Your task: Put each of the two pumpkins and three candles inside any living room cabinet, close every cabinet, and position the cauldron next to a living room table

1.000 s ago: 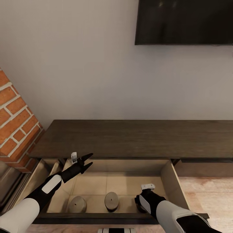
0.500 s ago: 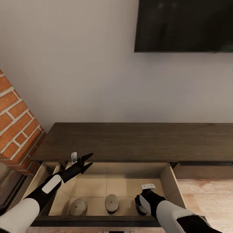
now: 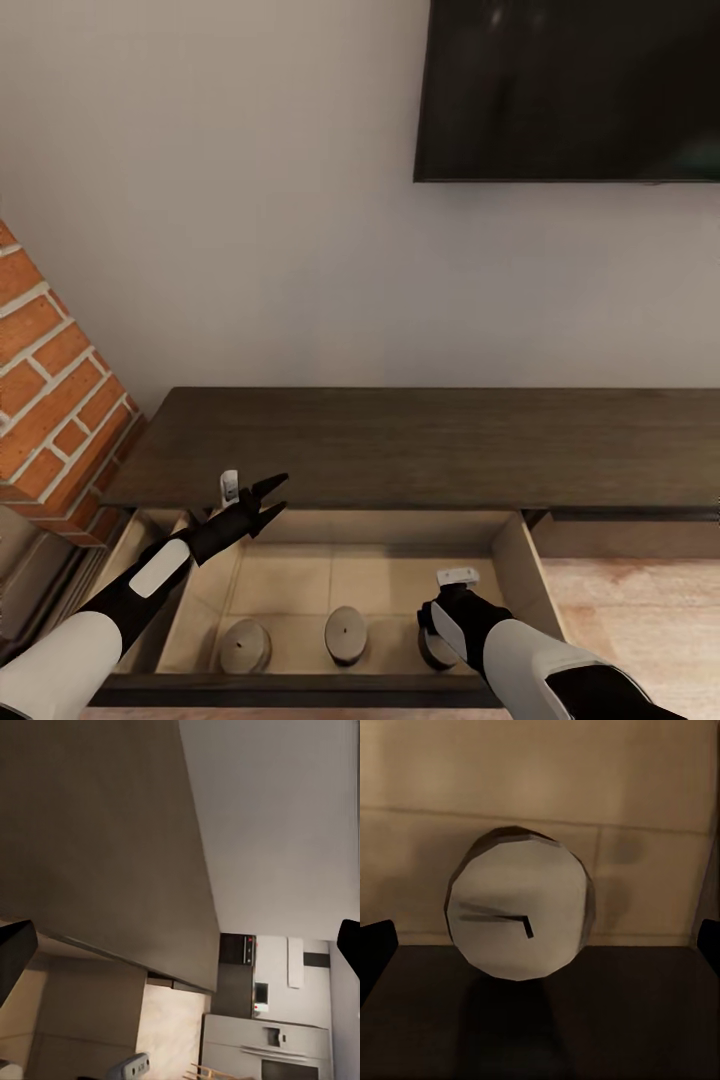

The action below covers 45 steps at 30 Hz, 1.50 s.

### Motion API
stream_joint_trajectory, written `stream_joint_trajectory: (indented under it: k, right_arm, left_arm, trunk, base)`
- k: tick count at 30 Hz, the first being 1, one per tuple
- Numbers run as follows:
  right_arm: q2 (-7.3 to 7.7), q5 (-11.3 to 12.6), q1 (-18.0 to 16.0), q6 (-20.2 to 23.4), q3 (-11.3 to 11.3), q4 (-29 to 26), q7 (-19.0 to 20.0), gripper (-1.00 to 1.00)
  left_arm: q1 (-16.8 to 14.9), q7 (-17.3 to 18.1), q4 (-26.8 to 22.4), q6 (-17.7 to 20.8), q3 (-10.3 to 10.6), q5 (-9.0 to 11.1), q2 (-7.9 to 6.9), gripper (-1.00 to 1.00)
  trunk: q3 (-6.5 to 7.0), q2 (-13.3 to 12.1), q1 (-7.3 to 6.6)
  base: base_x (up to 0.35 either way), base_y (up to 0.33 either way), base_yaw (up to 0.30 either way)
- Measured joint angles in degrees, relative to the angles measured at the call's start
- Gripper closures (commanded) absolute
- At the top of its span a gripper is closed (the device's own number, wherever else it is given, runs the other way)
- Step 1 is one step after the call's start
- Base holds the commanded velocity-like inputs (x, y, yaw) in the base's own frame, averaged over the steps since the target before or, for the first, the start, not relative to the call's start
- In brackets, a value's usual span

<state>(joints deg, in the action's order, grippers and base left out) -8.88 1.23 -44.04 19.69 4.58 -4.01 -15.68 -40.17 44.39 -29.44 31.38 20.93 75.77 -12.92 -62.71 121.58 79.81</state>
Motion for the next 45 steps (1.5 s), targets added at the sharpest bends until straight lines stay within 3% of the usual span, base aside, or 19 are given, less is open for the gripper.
stream_joint_trajectory:
  k: [5, 9, 10, 12, 13, 14, 15, 18, 19, 22, 25, 30, 45]
  right_arm:
    - [0.12, -0.09, 0.0, 0.0, 0.12, -0.48, 0.11, -1.0]
    - [2.24, -0.14, -0.05, 0.18, 0.23, -0.74, 7.2, -1.0]
    - [3.57, -0.19, -0.11, 0.36, 0.26, -1.05, 12.29, -1.0]
    - [4.81, -0.23, -0.14, 0.52, 0.3, -1.77, 17.04, -1.0]
    - [6.54, -0.32, -0.17, 1.13, 0.33, -3.03, 22.03, -1.0]
    - [7.3, -0.26, -0.17, 1.51, 0.33, -3.52, 23.71, -1.0]
    - [9.29, -0.3, -0.18, 3.44, 0.35, -5.01, 28.06, -1.0]
    - [13.1, -0.4, -0.18, 7.92, 0.42, -8.2, 36.31, -1.0]
    - [15.63, -1.09, -0.19, 9.09, 0.43, -9.77, 41.61, -1.0]
    - [18.19, -2.52, -0.18, 9.61, 0.42, -11.35, 47.49, -1.0]
    - [21.09, -7.04, -0.19, 9.87, 0.38, -14.74, 56.32, -1.0]
    - [22.42, -9.37, -0.18, 9.92, 0.33, -16.36, 59.48, -1.0]
    - [22.68, -9.74, -0.18, 9.93, 0.34, -16.64, 60.06, -1.0]
  left_arm:
    - [0.0, 0.0, 0.0, 0.0, -0.01, 0.0, 0.0, -1.0]
    - [0.0, 0.0, 0.0, 0.0, -0.01, 0.0, 0.0, -1.0]
    - [0.0, 0.0, 0.01, 0.01, -0.01, 0.0, 0.0, -1.0]
    - [0.0, 0.0, 0.01, 0.05, -0.01, 0.0, -0.04, -1.0]
    - [0.0, 0.01, 0.0, 0.09, -0.02, 0.0, -0.09, -1.0]
    - [0.0, 0.03, 0.0, 0.1, -0.01, 0.0, -0.1, -1.0]
    - [0.01, 0.05, -0.01, 0.17, -0.05, 0.0, -0.19, -1.0]
    - [0.0, 0.24, -0.01, 0.29, -0.14, 0.16, -0.53, -1.0]
    - [0.01, 0.3, -0.01, 0.35, -0.18, 0.28, -0.91, -1.0]
    - [0.0, 0.33, 0.0, 0.4, -0.18, 0.32, -1.1, -1.0]
    - [0.0, 0.35, 0.0, 0.44, -0.19, 0.35, -1.28, -1.0]
    - [0.0, 0.34, 0.0, 0.44, -0.19, 0.35, -1.24, -1.0]
    - [0.0, 0.29, 0.0, 0.08, -0.19, 0.35, -1.04, -1.0]
  trunk:
    - [0.9, -2.01, -1.1]
    - [1.62, -3.61, -1.98]
    - [1.8, -4.01, -2.2]
    - [2.15, -4.81, -2.64]
    - [2.34, -5.21, -2.86]
    - [2.51, -5.61, -3.07]
    - [2.69, -6.02, -3.29]
    - [3.23, -7.22, -3.95]
    - [3.41, -7.62, -4.17]
    - [3.95, -8.82, -4.83]
    - [4.49, -10.03, -5.49]
    - [5.39, -12.03, -6.59]
    - [8.08, -18.05, -9.88]
  base:
    - [0.0, 0.0, 0.0]
    - [0.0, 0.0, 0.0]
    - [0.0, 0.0, 0.0]
    - [0.0, 0.0, 0.0]
    - [0.0, 0.0, 0.0]
    - [0.0, 0.0, 0.0]
    - [0.0, 0.0, 0.0]
    - [0.0, 0.0, 0.0]
    - [0.0, 0.0, 0.0]
    - [0.0, 0.0, 0.0]
    - [-0.039, 0.0, 0.0]
    - [-0.245, 0.0, 0.0]
    - [-0.228, 0.0, 0.0]
